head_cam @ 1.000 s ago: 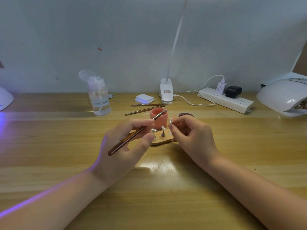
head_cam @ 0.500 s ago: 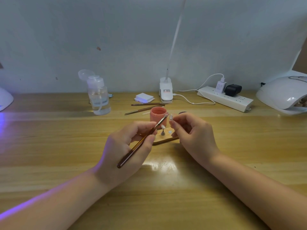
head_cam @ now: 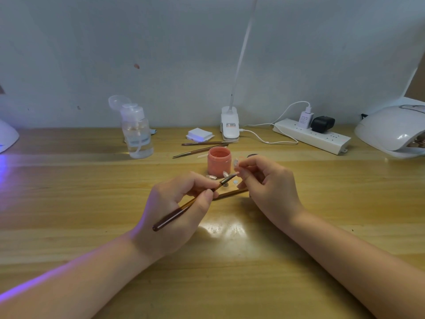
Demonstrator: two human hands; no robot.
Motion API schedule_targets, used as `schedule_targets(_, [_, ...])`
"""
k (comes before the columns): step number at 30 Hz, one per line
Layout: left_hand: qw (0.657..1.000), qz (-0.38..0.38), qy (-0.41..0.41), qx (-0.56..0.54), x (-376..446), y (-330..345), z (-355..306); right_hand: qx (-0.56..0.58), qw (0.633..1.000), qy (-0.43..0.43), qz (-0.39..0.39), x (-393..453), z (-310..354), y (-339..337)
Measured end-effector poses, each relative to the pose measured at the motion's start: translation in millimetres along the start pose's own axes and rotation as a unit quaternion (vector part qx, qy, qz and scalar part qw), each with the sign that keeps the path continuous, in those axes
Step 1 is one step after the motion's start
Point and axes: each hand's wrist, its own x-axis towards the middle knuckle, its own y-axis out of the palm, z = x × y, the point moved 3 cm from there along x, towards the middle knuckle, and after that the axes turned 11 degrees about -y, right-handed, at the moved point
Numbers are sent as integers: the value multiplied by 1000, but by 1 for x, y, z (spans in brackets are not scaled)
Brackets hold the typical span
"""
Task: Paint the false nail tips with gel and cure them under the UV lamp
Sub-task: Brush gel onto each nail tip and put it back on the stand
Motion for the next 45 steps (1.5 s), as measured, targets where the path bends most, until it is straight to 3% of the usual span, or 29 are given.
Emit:
schedule_targets(18, [999,-37,-5,-13,1,-2,-1,38,999,11,7,0,-2,3])
schedule_targets(45, [999,-17,-31,-14,2,2,-2,51,999,9,3,0,1,1])
